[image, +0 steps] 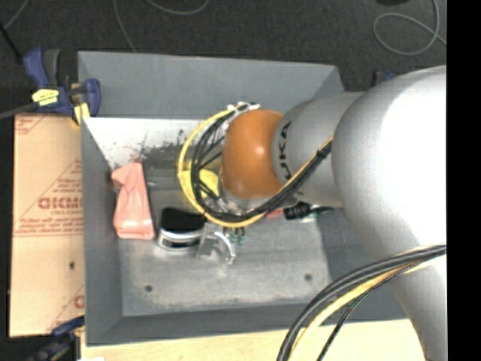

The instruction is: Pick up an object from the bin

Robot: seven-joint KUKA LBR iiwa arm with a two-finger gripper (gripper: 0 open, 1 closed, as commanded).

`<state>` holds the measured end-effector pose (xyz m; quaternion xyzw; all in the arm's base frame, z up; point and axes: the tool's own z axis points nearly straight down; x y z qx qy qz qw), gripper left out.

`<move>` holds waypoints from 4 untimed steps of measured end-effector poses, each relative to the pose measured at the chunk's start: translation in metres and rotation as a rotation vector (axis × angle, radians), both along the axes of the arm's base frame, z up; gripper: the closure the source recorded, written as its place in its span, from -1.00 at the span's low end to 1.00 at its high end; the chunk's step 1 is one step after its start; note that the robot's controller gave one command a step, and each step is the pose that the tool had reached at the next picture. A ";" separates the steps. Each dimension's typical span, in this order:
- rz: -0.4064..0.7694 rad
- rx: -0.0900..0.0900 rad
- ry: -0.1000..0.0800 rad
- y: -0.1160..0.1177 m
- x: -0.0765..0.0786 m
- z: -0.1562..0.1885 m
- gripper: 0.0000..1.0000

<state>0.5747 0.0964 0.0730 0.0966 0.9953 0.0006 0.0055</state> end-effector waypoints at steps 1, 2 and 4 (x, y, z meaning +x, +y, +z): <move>0.000 0.000 0.000 0.000 0.000 0.000 1.00; -0.001 0.000 0.000 0.000 0.000 0.000 1.00; -0.002 0.000 0.000 0.000 0.000 0.000 1.00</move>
Offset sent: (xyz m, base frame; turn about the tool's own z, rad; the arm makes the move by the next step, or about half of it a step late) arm 0.0000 0.0000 0.0000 0.0000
